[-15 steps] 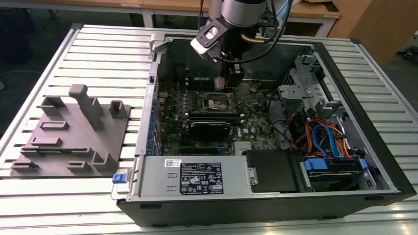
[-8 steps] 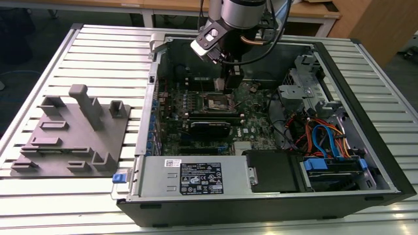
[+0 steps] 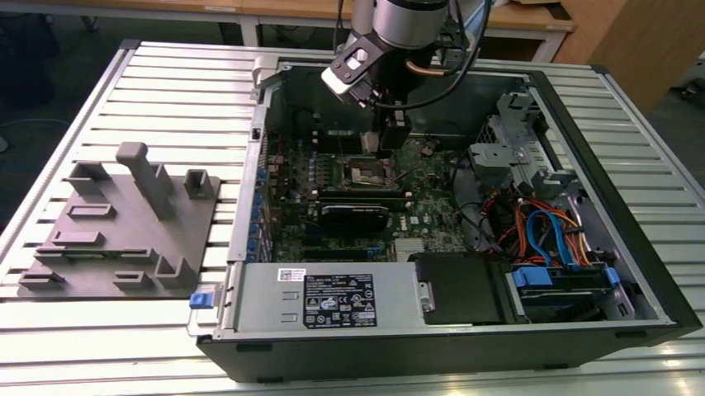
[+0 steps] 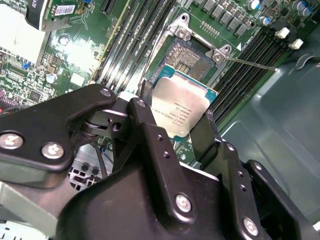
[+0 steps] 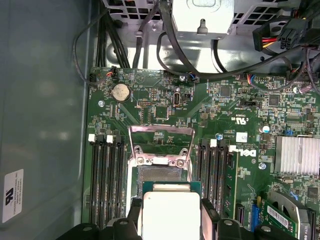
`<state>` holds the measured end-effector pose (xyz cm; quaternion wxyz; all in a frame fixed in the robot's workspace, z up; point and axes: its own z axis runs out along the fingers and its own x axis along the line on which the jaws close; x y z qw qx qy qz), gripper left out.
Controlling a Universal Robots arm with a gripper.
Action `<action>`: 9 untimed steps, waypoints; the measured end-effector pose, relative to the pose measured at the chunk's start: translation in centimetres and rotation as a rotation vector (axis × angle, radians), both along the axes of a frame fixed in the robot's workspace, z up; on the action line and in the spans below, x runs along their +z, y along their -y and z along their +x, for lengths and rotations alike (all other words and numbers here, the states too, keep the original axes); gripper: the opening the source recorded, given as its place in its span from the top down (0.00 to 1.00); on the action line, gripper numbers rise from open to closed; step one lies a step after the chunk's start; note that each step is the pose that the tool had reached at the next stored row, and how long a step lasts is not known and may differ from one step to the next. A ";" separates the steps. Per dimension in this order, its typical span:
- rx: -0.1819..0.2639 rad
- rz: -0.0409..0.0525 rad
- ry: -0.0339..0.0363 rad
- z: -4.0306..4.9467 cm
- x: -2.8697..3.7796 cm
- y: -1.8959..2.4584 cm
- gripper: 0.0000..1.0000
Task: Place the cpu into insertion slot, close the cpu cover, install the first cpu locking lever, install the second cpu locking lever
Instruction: 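Place the cpu into insertion slot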
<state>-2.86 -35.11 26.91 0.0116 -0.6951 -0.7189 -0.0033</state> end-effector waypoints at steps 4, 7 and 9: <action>0.000 0.0000 0.0001 0.00 0.00 0.00 0.46; 0.000 0.0000 0.0001 0.00 0.00 0.00 0.46; 0.000 -0.0001 0.0001 0.00 0.00 0.00 0.46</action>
